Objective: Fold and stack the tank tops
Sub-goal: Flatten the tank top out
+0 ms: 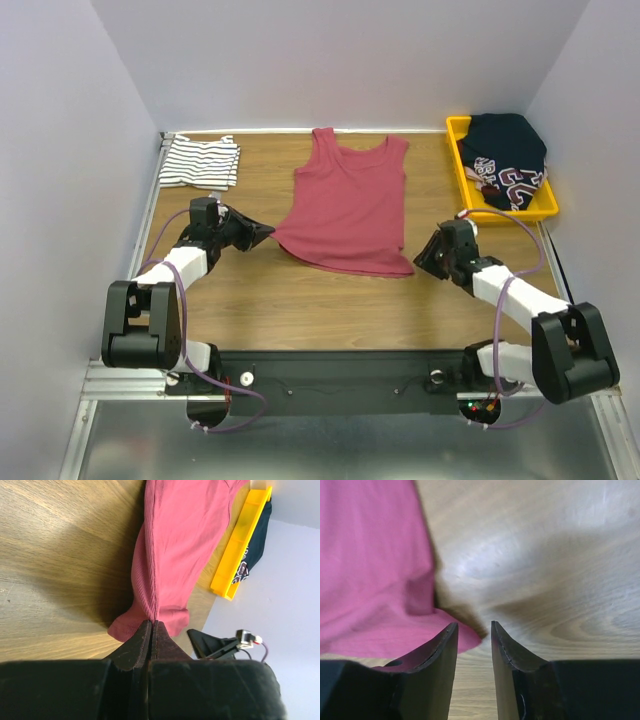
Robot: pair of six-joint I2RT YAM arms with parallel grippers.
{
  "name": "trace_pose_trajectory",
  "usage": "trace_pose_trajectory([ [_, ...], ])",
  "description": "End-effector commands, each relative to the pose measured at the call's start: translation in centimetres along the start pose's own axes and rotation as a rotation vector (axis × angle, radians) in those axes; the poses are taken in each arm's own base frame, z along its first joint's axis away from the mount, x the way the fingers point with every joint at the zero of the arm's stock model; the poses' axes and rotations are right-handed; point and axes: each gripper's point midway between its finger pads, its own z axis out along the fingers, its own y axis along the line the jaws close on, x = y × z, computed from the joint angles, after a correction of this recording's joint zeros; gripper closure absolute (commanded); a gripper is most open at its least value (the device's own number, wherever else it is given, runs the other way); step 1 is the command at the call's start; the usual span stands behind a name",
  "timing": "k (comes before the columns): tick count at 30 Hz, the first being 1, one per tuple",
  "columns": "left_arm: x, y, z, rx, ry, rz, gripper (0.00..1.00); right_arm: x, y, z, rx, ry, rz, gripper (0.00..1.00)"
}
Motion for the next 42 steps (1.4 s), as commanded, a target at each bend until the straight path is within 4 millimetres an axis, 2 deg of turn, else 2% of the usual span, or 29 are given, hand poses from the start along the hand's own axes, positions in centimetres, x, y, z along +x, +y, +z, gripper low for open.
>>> trace_pose_trajectory([
  [1,0.1,-1.3,-0.8,0.048,-0.008,0.046,1.00,1.8,-0.5,1.0,-0.019,0.043,0.013,0.62],
  [7,0.2,-1.4,-0.9,0.053,-0.010,0.048,1.00,2.4,-0.2,1.1,-0.061,0.048,0.019,0.62],
  [8,0.2,-1.3,-0.9,0.052,-0.009,0.047,1.00,2.2,0.6,0.8,-0.106,0.039,0.014,0.62],
  [12,0.2,-1.2,-0.9,0.050,-0.011,0.047,1.00,2.1,1.2,0.2,-0.146,0.037,0.003,0.61],
  [18,0.2,-1.2,-0.9,0.050,-0.013,0.045,1.00,3.2,1.8,0.3,-0.187,0.086,-0.014,0.60],
  [26,0.4,-0.9,-0.8,0.044,-0.013,0.043,1.00,4.2,1.7,0.8,-0.182,0.113,-0.023,0.60],
  [34,0.6,-0.7,-0.6,0.037,-0.013,0.042,1.00,4.0,2.9,0.6,-0.208,0.099,-0.032,0.60],
  [42,0.8,-0.8,-0.5,0.041,-0.010,0.041,1.00,4.8,2.6,1.4,-0.183,0.123,-0.019,0.61],
])
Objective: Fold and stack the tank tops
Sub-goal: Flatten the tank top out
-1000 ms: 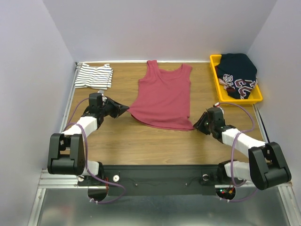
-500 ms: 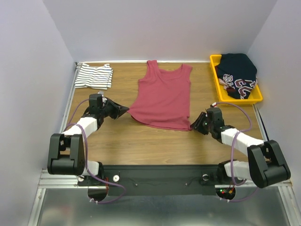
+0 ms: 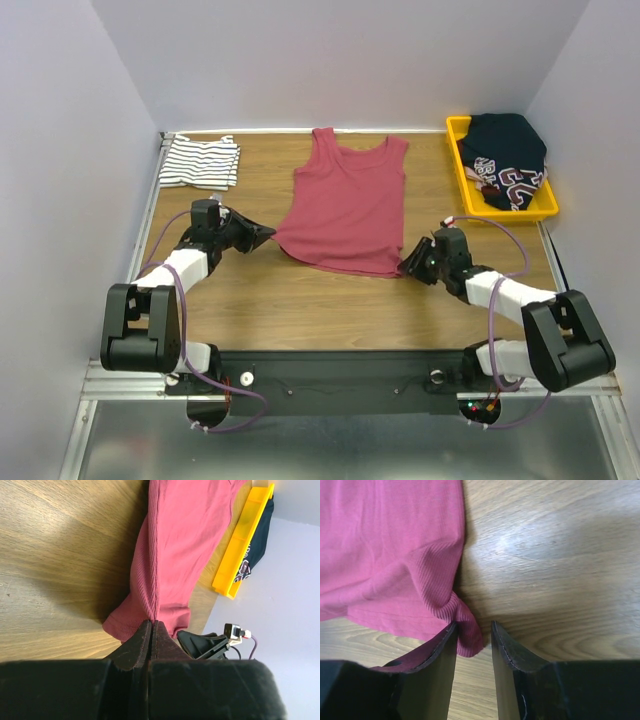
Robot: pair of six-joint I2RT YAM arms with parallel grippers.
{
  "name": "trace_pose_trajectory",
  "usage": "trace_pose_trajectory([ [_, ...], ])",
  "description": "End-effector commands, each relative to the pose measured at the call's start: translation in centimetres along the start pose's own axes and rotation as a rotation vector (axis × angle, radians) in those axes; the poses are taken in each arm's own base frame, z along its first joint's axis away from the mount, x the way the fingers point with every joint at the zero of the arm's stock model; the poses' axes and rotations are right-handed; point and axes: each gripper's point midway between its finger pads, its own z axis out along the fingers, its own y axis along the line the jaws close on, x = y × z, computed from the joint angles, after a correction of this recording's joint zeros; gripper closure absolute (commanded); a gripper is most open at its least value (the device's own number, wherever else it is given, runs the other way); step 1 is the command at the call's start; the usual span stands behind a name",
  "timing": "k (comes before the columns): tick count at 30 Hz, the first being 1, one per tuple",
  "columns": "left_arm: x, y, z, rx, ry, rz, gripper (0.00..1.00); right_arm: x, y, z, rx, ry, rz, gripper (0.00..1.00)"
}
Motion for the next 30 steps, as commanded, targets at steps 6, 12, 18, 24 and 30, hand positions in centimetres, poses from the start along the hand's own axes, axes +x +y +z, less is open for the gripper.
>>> trace_pose_trajectory([
  [6,0.3,-0.9,-0.4,0.042,-0.011,0.035,1.00,0.3,-0.3,0.6,0.026,-0.001,0.023,0.76],
  [12,0.4,-1.1,-0.6,0.051,-0.003,0.039,1.00,-0.8,0.4,0.0,0.020,-0.038,0.033,1.00],
  [18,0.4,-3.3,-2.7,0.079,-0.014,0.105,1.00,-10.3,2.9,-7.6,0.140,-0.299,-0.057,1.00],
  [24,-0.1,-7.7,-7.0,0.199,-0.064,0.123,1.00,-18.1,7.0,-16.8,0.177,-0.490,-0.119,1.00],
  [30,-0.1,-14.6,-12.7,0.388,-0.125,0.162,1.00,-22.9,10.5,-22.7,0.158,-0.641,-0.122,1.00],
])
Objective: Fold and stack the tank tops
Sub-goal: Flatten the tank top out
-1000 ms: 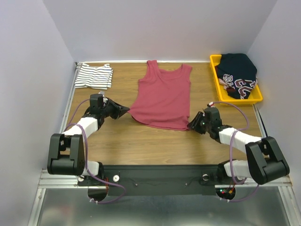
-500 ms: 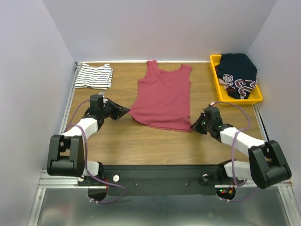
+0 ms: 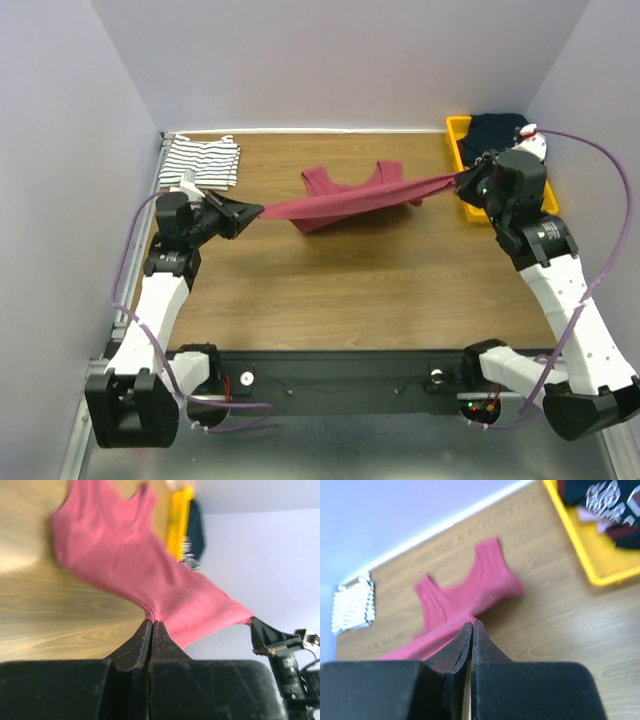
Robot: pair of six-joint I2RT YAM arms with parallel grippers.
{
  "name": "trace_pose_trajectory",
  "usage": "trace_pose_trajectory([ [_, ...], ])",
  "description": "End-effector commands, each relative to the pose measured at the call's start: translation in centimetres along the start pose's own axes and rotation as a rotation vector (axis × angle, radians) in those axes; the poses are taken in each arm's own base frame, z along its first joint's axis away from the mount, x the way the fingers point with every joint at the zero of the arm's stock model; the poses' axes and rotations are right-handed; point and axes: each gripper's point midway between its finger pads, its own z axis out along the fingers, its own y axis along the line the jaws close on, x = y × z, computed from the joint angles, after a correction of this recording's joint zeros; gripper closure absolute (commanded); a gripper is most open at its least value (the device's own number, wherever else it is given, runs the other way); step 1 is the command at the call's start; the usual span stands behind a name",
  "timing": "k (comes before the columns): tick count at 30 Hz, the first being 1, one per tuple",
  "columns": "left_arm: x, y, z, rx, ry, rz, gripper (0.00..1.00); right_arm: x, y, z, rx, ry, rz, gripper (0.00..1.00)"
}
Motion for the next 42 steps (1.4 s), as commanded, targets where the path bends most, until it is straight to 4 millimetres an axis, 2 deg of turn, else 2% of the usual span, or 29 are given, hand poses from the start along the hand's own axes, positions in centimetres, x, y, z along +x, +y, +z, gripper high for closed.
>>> trace_pose_trajectory([
  [1,-2.1,-8.4,-3.8,0.186,-0.087,0.053,1.00,-4.3,-0.6,-2.1,0.082,-0.077,-0.044,1.00],
  [2,-2.6,-10.0,-4.9,0.221,-0.122,0.063,1.00,-6.2,0.7,-2.6,0.054,-0.111,-0.031,1.00],
  [4,-4.2,-13.3,-6.6,0.280,-0.207,0.056,1.00,-8.2,2.2,-3.3,0.013,-0.138,-0.013,1.00],
  [6,-5.3,-15.5,-7.7,0.319,-0.273,0.041,1.00,-10.9,4.4,-4.0,-0.047,-0.177,0.009,1.00],
  [8,-6.8,-18.6,-8.9,0.385,-0.335,0.034,1.00,-12.2,5.8,-3.9,-0.081,-0.191,0.022,1.00],
  [11,-8.8,-21.7,-10.0,0.434,-0.415,0.022,1.00,-12.9,8.6,-1.3,-0.133,-0.156,0.016,1.00],
  [12,-9.5,-22.4,-9.4,0.458,-0.416,0.003,1.00,-13.8,10.0,-1.3,-0.181,-0.158,0.016,1.00],
  [13,-9.8,-23.9,-9.6,0.489,-0.417,0.015,1.00,-12.5,10.5,1.6,-0.167,-0.109,-0.001,1.00],
  [14,-10.9,-23.4,-7.8,0.460,-0.406,-0.006,1.00,-12.4,10.9,2.6,-0.171,-0.098,-0.005,1.00],
  [15,-11.3,-24.0,-7.1,0.469,-0.399,-0.008,1.00,-12.5,11.7,3.3,-0.193,-0.092,-0.010,1.00],
  [16,-11.6,-25.7,-7.2,0.505,-0.386,0.012,1.00,-12.2,12.6,5.7,-0.195,-0.077,-0.018,1.00],
  [17,-12.1,-26.1,-6.4,0.512,-0.376,0.013,1.00,-12.5,13.1,6.5,-0.204,-0.082,-0.023,1.00],
  [18,-13.5,-25.5,-3.8,0.492,-0.358,-0.001,1.00,-12.3,13.6,7.8,-0.218,-0.073,-0.035,1.00],
  [19,-12.9,-26.3,-2.4,0.503,-0.306,0.003,1.00,-12.5,14.0,8.9,-0.227,-0.080,-0.042,1.00],
  [20,-14.0,-27.3,-0.3,0.515,-0.284,0.014,1.00,-13.3,14.6,11.0,-0.238,-0.106,-0.046,1.00],
  [21,-14.5,-28.0,0.6,0.526,-0.273,0.027,1.00,-13.5,15.2,11.8,-0.264,-0.107,-0.050,1.00],
  [22,-14.8,-31.1,-0.2,0.589,-0.265,0.070,1.00,-16.5,16.6,11.0,-0.318,-0.180,-0.037,1.00],
  [23,-16.1,-30.1,3.0,0.563,-0.248,0.061,1.00,-15.4,15.8,14.7,-0.295,-0.149,-0.039,1.00],
  [24,-16.8,-30.7,3.9,0.568,-0.240,0.074,1.00,-16.3,16.3,15.1,-0.326,-0.165,-0.033,1.00],
  [25,-16.9,-34.7,2.0,0.655,-0.239,0.139,1.00,-16.8,16.8,15.9,-0.363,-0.175,-0.028,1.00],
  [26,-18.4,-33.2,5.6,0.625,-0.215,0.124,1.00,-17.9,16.9,16.8,-0.384,-0.208,-0.018,1.00],
  [28,-19.2,-34.4,6.8,0.651,-0.180,0.149,1.00,-18.8,17.0,17.5,-0.415,-0.240,-0.009,1.00],
  [29,-20.1,-36.1,6.8,0.720,-0.178,0.164,1.00,-20.2,17.3,17.5,-0.441,-0.292,0.007,1.00],
  [31,-20.9,-37.0,6.2,0.803,-0.169,0.175,1.00,-22.3,16.2,17.7,-0.452,-0.354,0.035,1.00],
  [33,-20.9,-37.2,5.5,0.853,-0.157,0.187,1.00,-23.1,16.1,17.3,-0.463,-0.383,0.037,1.00],
  [34,-22.3,-36.2,5.3,0.832,-0.189,0.195,1.00,-23.7,16.1,17.0,-0.465,-0.406,0.038,1.00],
  [35,-22.6,-35.1,5.8,0.799,-0.204,0.209,1.00,-24.0,16.0,16.8,-0.460,-0.417,0.032,1.00],
  [40,-22.4,-31.4,7.6,0.711,-0.164,0.204,1.00,-21.7,15.1,17.7,-0.442,-0.347,0.028,1.00],
  [42,-21.6,-29.0,8.9,0.651,-0.152,0.188,1.00,-17.8,13.5,19.4,-0.402,-0.241,0.033,1.00],
])
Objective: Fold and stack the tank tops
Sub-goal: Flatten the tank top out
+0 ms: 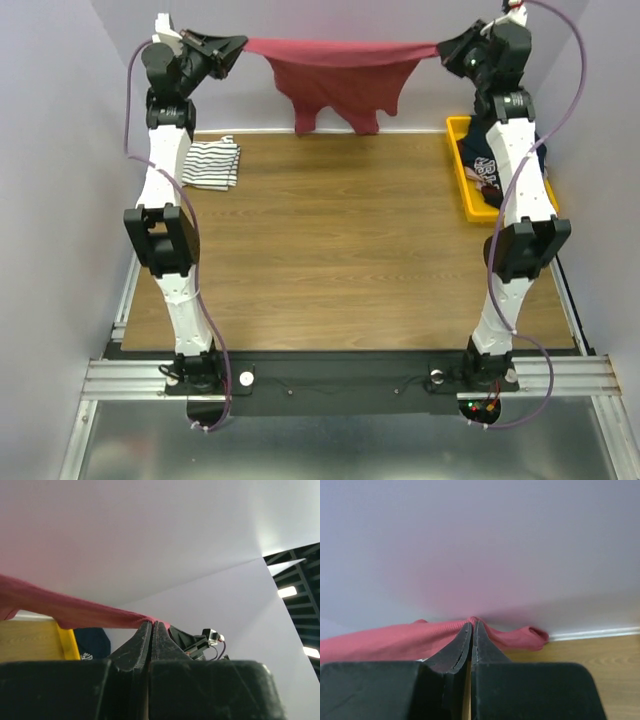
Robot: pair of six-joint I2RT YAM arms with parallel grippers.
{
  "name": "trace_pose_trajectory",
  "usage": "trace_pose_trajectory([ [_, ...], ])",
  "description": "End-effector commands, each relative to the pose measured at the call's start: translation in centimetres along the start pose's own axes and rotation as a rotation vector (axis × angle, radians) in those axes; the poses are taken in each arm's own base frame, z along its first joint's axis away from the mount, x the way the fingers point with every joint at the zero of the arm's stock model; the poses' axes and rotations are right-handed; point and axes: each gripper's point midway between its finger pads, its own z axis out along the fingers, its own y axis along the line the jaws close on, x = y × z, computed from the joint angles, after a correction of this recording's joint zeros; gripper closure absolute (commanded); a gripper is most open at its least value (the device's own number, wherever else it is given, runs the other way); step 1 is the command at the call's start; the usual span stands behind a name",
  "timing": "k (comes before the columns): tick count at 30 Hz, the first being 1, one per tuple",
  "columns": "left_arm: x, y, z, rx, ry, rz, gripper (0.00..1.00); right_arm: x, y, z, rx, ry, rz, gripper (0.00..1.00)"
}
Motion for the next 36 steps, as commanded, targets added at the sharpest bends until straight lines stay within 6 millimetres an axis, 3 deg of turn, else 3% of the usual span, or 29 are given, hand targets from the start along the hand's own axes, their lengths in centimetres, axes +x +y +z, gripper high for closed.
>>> trace_pose_trajectory([
  [1,2.0,-4.3,-2.5,0.089,0.034,0.142,1.00,2.4,0.1,-1.4,-0.026,0.059,0.018,1.00],
  [2,3.1,-1.6,-2.9,0.034,0.045,0.107,1.00,5.4,-1.8,-2.2,0.019,0.129,0.034,1.00],
  [3,3.6,-0.4,-3.1,0.016,0.047,0.099,1.00,7.7,-3.3,-2.6,0.056,0.173,0.037,1.00],
  [4,4.3,1.1,-3.5,-0.010,0.058,0.080,1.00,9.0,-4.1,-3.1,0.076,0.195,0.046,1.00],
  [5,5.6,4.4,-4.5,-0.073,0.071,0.033,1.00,10.7,-5.0,-3.7,0.096,0.228,0.055,1.00],
  [6,6.3,5.4,-5.0,-0.084,0.074,0.024,1.00,14.4,-7.1,-5.3,0.139,0.303,0.067,1.00],
  [7,6.9,6.9,-5.7,-0.109,0.075,0.007,1.00,15.9,-7.9,-6.2,0.156,0.335,0.079,0.99],
  [8,8.2,10.8,-7.2,-0.186,0.082,-0.048,1.00,18.0,-8.9,-7.2,0.182,0.378,0.097,1.00],
  [9,10.4,10.7,-7.6,-0.188,0.108,-0.056,1.00,19.3,-9.5,-8.2,0.197,0.407,0.107,1.00],
  [10,11.3,11.7,-8.3,-0.209,0.102,-0.069,1.00,22.3,-10.9,-10.3,0.229,0.470,0.121,1.00],
  [11,12.8,14.0,-10.2,-0.268,0.105,-0.105,1.00,23.5,-11.4,-11.2,0.238,0.497,0.127,1.00],
  [12,13.7,15.0,-11.0,-0.293,0.100,-0.116,1.00,26.2,-12.9,-13.0,0.278,0.558,0.140,0.99],
  [14,15.2,17.2,-12.9,-0.357,0.097,-0.150,1.00,27.3,-13.2,-14.6,0.286,0.592,0.152,1.00],
  [17,18.7,22.1,-17.6,-0.497,0.112,-0.217,1.00,30.4,-14.1,-17.7,0.305,0.677,0.180,1.00],
  [23,22.6,26.7,-24.3,-0.719,0.133,-0.254,1.00,35.1,-15.9,-23.7,0.367,0.808,0.215,1.00],
  [24,22.9,26.8,-25.1,-0.741,0.136,-0.257,1.00,36.2,-16.5,-25.4,0.389,0.837,0.223,1.00],
  [30,25.8,29.7,-31.3,-1.020,0.201,-0.271,1.00,39.2,-18.3,-30.9,0.477,0.933,0.218,0.99],
  [36,27.5,30.5,-35.2,-1.123,0.254,-0.248,1.00,39.9,-19.4,-33.8,0.553,0.961,0.206,1.00],
])
